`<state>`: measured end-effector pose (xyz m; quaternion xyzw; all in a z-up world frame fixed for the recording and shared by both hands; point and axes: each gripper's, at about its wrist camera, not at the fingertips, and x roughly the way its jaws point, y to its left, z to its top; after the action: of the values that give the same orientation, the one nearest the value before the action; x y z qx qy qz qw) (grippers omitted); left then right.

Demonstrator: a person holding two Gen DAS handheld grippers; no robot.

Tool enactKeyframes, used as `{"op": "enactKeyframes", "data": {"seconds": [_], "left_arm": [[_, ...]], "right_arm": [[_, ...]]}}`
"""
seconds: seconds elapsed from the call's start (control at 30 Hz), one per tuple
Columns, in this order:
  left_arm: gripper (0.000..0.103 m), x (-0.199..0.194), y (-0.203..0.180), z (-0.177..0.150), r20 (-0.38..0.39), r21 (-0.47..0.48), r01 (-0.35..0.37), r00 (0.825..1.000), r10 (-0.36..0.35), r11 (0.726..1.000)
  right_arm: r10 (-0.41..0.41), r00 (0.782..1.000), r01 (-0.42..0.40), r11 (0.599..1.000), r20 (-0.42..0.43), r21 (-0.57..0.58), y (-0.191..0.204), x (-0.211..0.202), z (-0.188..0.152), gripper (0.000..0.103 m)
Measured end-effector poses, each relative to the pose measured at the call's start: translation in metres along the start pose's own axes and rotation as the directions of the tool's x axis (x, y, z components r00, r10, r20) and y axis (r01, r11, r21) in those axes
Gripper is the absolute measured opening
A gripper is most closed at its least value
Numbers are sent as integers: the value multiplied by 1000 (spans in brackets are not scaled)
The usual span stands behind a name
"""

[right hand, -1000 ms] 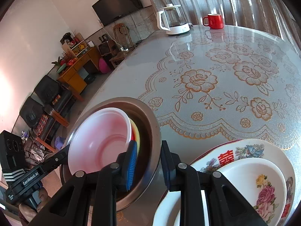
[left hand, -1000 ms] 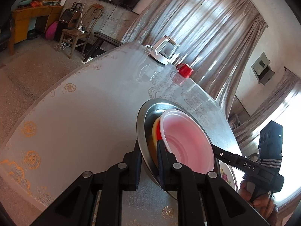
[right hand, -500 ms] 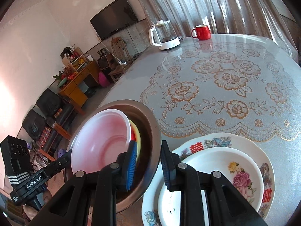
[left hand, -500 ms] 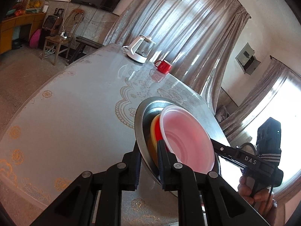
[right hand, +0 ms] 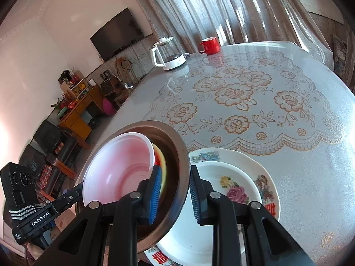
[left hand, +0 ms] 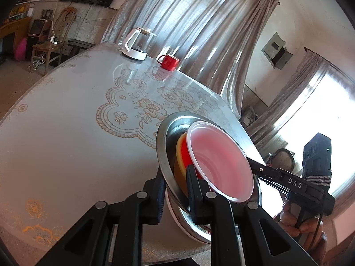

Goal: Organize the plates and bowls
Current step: 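Carry the nested steel bowl with the left gripper onto the plate stack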

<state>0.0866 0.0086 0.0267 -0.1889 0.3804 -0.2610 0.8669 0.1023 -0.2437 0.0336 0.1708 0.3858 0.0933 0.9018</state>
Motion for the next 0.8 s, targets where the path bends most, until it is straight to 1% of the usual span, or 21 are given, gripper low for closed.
{"op": "enactKeyframes", "data": {"seconds": [0.2, 0.33, 0.57, 0.8], "left_arm": [[17, 18, -17, -6, -49, 32, 26, 999, -24, 999], [17, 30, -21, -13, -89, 32, 33, 996, -30, 999], [17, 40, -28, -19, -120, 58, 42, 992, -34, 997], [18, 51, -31, -25, -159, 61, 47, 987, -36, 997]], "right_arm": [[-41, 999, 41, 999, 9, 37, -23, -14, -7, 24], [-62, 998, 62, 996, -3, 65, -38, -16, -14, 24], [-86, 996, 88, 991, -18, 102, -56, -16, -22, 24], [-106, 994, 110, 987, -34, 121, -66, -18, -27, 24]]}}
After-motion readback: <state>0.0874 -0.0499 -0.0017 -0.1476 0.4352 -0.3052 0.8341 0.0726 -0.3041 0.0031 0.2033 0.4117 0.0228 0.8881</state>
